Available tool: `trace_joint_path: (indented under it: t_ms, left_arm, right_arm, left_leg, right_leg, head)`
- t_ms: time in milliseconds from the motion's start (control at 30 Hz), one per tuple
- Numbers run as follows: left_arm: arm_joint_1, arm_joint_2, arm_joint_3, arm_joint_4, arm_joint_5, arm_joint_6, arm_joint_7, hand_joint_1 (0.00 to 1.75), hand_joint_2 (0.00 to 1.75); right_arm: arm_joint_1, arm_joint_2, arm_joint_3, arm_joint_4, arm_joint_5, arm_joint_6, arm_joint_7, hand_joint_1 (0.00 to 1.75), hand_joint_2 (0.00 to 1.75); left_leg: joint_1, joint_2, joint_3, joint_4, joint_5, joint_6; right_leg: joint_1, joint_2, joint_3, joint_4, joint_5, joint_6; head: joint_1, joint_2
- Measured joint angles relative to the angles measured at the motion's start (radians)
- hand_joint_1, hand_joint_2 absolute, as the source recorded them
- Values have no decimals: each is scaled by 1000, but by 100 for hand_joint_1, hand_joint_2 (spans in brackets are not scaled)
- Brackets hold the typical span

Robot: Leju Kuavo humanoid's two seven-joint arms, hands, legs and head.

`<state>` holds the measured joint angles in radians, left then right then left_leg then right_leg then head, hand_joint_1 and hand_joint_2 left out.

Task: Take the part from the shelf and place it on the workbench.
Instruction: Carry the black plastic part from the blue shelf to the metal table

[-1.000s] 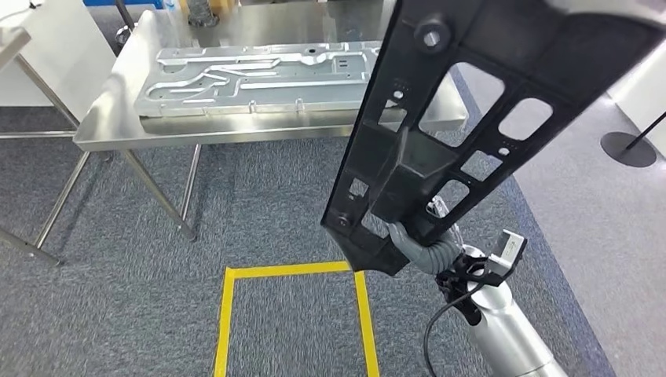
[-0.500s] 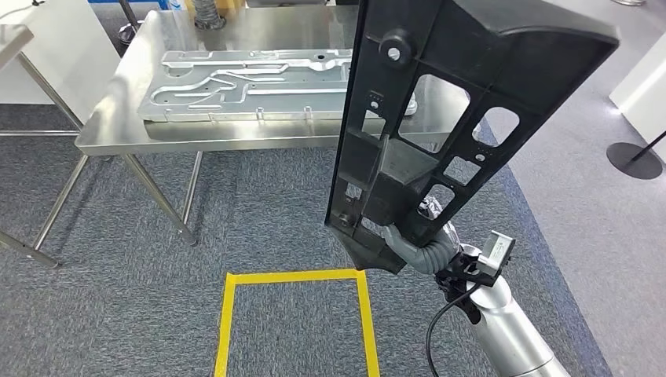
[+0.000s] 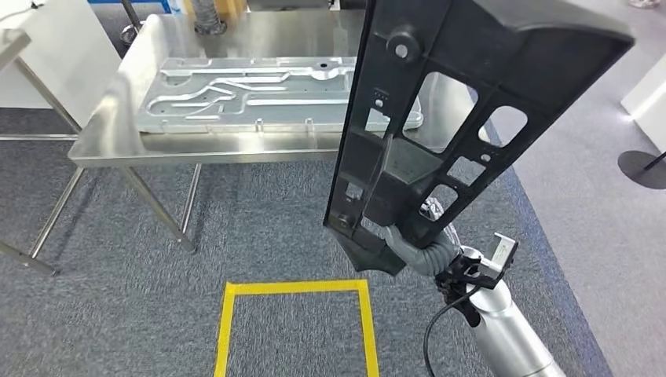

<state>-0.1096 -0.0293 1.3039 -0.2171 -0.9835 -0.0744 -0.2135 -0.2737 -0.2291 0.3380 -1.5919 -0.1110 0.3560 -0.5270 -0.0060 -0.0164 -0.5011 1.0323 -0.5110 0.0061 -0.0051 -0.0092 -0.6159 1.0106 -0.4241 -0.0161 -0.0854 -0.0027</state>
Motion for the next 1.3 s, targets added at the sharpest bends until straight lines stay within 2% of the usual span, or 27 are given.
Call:
trace_joint_path:
  t_ms: [67, 133, 167, 200, 233, 267, 333, 400, 467, 533, 600, 633, 667, 700, 733, 767, 833, 867, 900, 1000, 1033, 1100, 1167, 1200, 1233, 1267, 1300]
  left_arm:
    - [-2, -1, 0, 0, 0, 0, -1, 0, 175]
    - [-1, -2, 0, 0, 0, -1, -2, 0, 175]
    - [1, -2, 0, 0, 0, 0, -2, 0, 175]
    - [3, -2, 0, 0, 0, 0, -2, 0, 175]
    - [4, -2, 0, 0, 0, 0, -2, 0, 175]
    - [5, -2, 0, 0, 0, 0, -2, 0, 175]
    - [6, -1, 0, 0, 0, 0, -2, 0, 175]
    - [8, -1, 0, 0, 0, 0, -2, 0, 175]
    - [9, -1, 0, 0, -1, 0, -3, 0, 175]
    - [8, -1, 0, 0, -1, 0, -6, 0, 175]
    - [6, -1, 0, 0, -1, -1, -8, 0, 175]
    - [5, -1, 0, 0, -1, -1, -8, 0, 175]
    - [5, -1, 0, 0, -1, -1, -8, 0, 175]
    - [6, -1, 0, 0, -1, -1, -8, 0, 175]
    - [7, -1, 0, 0, 0, -1, -8, 0, 175]
    - [7, -1, 0, 0, 0, -1, -8, 0, 175]
    - [7, -1, 0, 0, 0, -2, -8, 0, 175]
    - [6, -1, 0, 0, 0, -2, -8, 0, 175]
    - [6, -2, 0, 0, 0, -2, -9, 0, 175]
    - [5, -2, 0, 0, 1, -2, -9, 0, 175]
    - [4, -3, 0, 0, 2, -2, -10, 0, 175]
    - [4, -4, 0, 0, 6, -2, -11, 0, 175]
    - [6, -5, 0, 0, 10, -1, -11, 0, 175]
    - [7, -5, 0, 0, 11, 0, -11, 0, 175]
    - [8, -5, 0, 0, 11, 0, -11, 0, 175]
    - [9, -5, 0, 0, 11, 0, -11, 0, 175]
    - [10, -5, 0, 0, 12, 0, -11, 0, 175]
  right_arm:
    - [-3, -4, 0, -3, 0, 0, -1, 175, 175]
    - [-5, -6, 0, -4, -1, 1, -1, 175, 175]
    - [-4, -6, 1, -4, -1, 1, -1, 175, 175]
    - [-4, -6, 1, -4, -1, 1, -1, 175, 175]
    - [-4, -6, 1, -4, -2, 1, -2, 175, 175]
    - [-4, -6, 1, -4, -3, 1, -2, 175, 175]
    - [-3, -6, 0, -4, -8, 1, -4, 175, 175]
    - [-3, -6, 0, -4, -11, 1, -8, 175, 175]
    - [-1, -6, -1, -6, -13, 1, -12, 175, 175]
    - [1, -5, -4, -9, -13, 0, -13, 175, 175]
    - [3, 0, -6, -12, -13, 0, -15, 175, 175]
    - [7, 2, -7, -13, -13, 0, -16, 175, 175]
    - [11, 4, -7, -13, -13, -1, -16, 175, 175]
    - [16, 5, -8, -13, -13, -1, -16, 175, 175]
    - [20, 5, -8, -13, -12, -1, -17, 175, 175]
    - [22, 5, -8, -13, -12, -2, -17, 175, 175]
    - [23, 5, -8, -14, -11, -5, -18, 175, 175]
    - [24, 5, -8, -14, -11, -6, -18, 175, 175]
    - [25, 5, -8, -15, -10, -7, -19, 175, 175]
    - [25, 5, -10, -20, -10, -8, -29, 175, 175]
    - [24, 3, -12, -24, -11, -8, -38, 175, 175]
    - [23, 1, -17, -35, -15, -7, -56, 175, 175]
    - [21, 0, -23, -49, -20, -3, -66, 175, 175]
    - [20, 0, -27, -56, -22, 0, -67, 175, 175]
    - [19, 0, -31, -63, -25, 4, -68, 175, 175]
    - [16, 0, -35, -70, -27, 7, -67, 175, 175]
    - [12, 0, -39, -75, -30, 10, -67, 175, 175]
  left_leg:
    - [3, 3, -49, 90, -14, -8]
    - [6, 3, -133, 212, -61, -17]
    - [8, 4, -169, 251, -83, -21]
    - [9, 4, -192, 261, -92, -22]
    - [9, 5, -198, 238, -80, -21]
    - [9, 5, -190, 186, -44, -19]
    - [7, 7, -161, 59, 58, -10]
    - [1, 8, -145, -4, 108, 3]
    - [0, 7, -132, -14, 105, 17]
    - [2, 5, -108, -27, 104, 30]
    - [1, 4, -89, -33, 93, 38]
    - [0, 3, -83, -33, 85, 41]
    - [0, 1, -74, -33, 77, 41]
    - [0, -1, -63, -33, 67, 41]
    - [-1, -3, -49, -33, 56, 40]
    - [-1, -4, -34, -32, 45, 39]
    - [-2, -5, -6, -31, 20, 34]
    - [-3, -6, 4, -30, 8, 29]
    - [-3, -7, 12, -29, -2, 24]
    - [-2, -6, 21, -6, -7, 6]
    - [-2, -4, 9, 22, -7, 2]
    - [3, -1, -52, 125, -31, -6]
    - [7, 0, -135, 235, -82, -16]
    - [10, 1, -166, 260, -104, -19]
    - [12, 2, -184, 257, -110, -22]
    - [15, 3, -187, 224, -92, -23]
    - [16, 5, -180, 168, -46, -23]
  right_leg:
    - [-2, -2, 21, -5, -11, -9]
    - [-1, -2, 38, -6, -27, -14]
    - [0, -1, 48, -6, -36, -14]
    - [0, 0, 59, -6, -45, -13]
    - [0, 0, 72, -6, -55, -12]
    - [-1, 1, 87, -6, -66, -10]
    - [0, 1, 112, -6, -87, -4]
    - [1, 2, 126, -7, -100, 8]
    - [2, 4, 130, 0, -99, 21]
    - [-1, 6, 114, 46, -97, 29]
    - [-5, 7, 51, 150, -121, 36]
    - [-6, 7, 6, 209, -147, 38]
    - [-7, 7, -34, 253, -174, 40]
    - [-8, 7, -63, 271, -192, 41]
    - [-8, 7, -76, 259, -191, 41]
    - [-8, 7, -74, 217, -165, 40]
    - [-5, 6, -52, 94, -56, 33]
    - [-1, 6, -43, 48, -14, 27]
    - [2, 7, -37, 21, 15, 21]
    - [3, 10, -18, 7, 15, 5]
    - [1, 9, -8, 4, 10, -1]
    - [-1, 7, 13, -1, -3, -10]
    - [-1, 8, 30, -1, -20, -12]
    - [-1, 9, 40, -1, -29, -12]
    - [-2, 9, 53, -1, -39, -10]
    - [-2, 10, 68, -1, -50, -8]
    - [-3, 10, 82, -2, -62, -5]
  head:
    - [0, 0]
    - [0, 0]
    - [0, 0]
    - [0, 0]
    - [0, 0]
    - [0, 0]
    - [0, 0]
    - [0, 0]
    - [0, 0]
    - [0, 0]
    - [0, 0]
    - [0, 0]
    - [0, 0]
    - [0, 0]
    - [0, 0]
    - [0, 0]
    - [0, 0]
    - [0, 0]
    - [0, 0]
    - [0, 0]
    - [0, 0]
    - [0, 0]
    - [0, 0]
    - [0, 0]
    - [0, 0]
    - [0, 0]
    - [0, 0]
